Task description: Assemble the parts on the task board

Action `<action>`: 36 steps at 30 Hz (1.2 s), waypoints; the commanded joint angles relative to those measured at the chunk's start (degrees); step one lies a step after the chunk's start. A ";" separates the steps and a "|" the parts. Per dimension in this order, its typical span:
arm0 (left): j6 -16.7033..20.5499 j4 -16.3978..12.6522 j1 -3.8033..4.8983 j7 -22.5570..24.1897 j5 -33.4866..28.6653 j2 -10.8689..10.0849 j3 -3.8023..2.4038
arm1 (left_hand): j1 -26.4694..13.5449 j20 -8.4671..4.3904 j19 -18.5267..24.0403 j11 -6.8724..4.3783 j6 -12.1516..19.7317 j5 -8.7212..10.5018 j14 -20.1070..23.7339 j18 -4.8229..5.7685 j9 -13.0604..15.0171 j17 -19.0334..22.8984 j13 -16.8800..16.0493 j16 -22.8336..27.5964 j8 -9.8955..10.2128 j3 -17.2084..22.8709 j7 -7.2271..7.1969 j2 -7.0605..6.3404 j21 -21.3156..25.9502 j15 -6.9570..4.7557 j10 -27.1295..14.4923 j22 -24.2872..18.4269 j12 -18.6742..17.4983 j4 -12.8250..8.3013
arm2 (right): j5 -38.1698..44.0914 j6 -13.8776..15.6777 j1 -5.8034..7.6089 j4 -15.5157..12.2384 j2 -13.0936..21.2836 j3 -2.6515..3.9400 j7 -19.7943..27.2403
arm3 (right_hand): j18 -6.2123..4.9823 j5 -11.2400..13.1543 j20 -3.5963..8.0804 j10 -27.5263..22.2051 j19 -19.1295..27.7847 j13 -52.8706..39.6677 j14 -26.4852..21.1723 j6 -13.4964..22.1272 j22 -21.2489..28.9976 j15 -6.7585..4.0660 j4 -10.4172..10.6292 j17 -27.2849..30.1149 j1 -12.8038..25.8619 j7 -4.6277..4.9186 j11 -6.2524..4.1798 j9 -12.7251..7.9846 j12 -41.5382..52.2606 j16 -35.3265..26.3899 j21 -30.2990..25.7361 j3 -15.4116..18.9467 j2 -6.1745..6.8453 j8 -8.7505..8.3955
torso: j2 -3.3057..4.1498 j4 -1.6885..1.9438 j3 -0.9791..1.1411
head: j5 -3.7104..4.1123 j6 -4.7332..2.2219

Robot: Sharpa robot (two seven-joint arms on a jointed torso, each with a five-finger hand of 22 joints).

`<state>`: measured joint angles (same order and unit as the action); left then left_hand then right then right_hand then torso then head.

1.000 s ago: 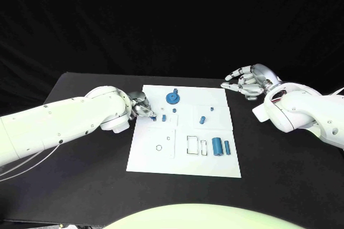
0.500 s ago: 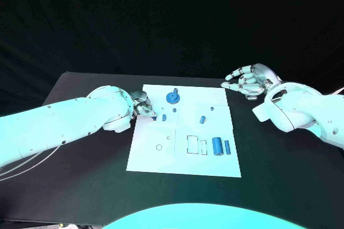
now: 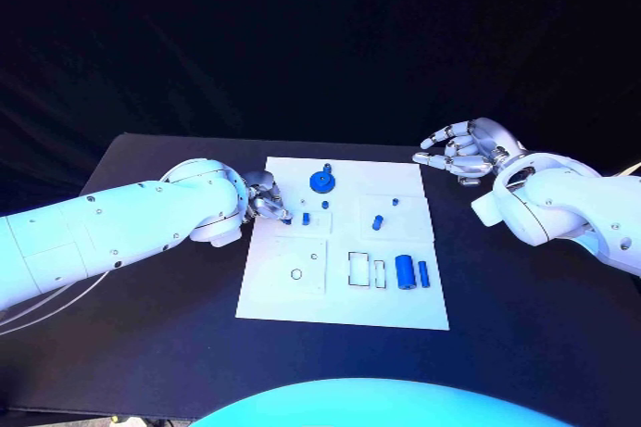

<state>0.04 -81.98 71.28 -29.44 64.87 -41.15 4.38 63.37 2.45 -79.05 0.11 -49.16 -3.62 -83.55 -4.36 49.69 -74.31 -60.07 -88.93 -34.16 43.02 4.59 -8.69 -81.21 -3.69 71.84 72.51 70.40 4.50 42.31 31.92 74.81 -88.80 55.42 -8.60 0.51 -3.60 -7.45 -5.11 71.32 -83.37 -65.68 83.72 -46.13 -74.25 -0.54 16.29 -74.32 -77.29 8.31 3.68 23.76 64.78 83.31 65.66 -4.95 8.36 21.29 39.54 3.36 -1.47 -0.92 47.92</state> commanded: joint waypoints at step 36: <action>-2.10 1.35 -0.14 -0.39 -0.85 1.42 0.12 | -2.94 -0.86 -1.42 -2.35 -4.93 -1.19 -6.23 0.82 6.82 -14.96 -1.25 -0.63 -6.33 8.34 -3.02 0.27 -1.49 -1.33 5.86 2.00 1.15 -1.83 | 0.10 -0.10 -0.03 -0.11 0.04 0.01 0.10 | -1.11 -0.60 0.33 -0.63 0.30 0.36 3.61 0.22 -2.94 -0.48 0.18 -5.56 0.66 -0.14 -0.30 0.84 -0.33 -1.00 -1.15 2.89 -1.36 1.04 | 0.01 -0.05 0.04 | -0.06 0.08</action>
<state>-1.64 -80.50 71.51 -29.80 64.22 -40.08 4.22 60.20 1.85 -79.63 -0.71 -49.89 -3.62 -83.54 -4.35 50.38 -74.31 -60.08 -88.94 -37.17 45.41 3.87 -9.45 -81.64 -4.31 72.85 73.50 70.78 3.86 42.31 31.92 74.80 -88.82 55.46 -8.60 0.49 -3.60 -7.45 -5.11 71.32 -83.37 -65.68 83.72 -46.13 -74.25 -0.54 16.29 -74.32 -77.29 8.31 3.68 23.77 64.78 83.31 65.66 -4.95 8.36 21.29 39.54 3.34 -1.42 -0.91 48.03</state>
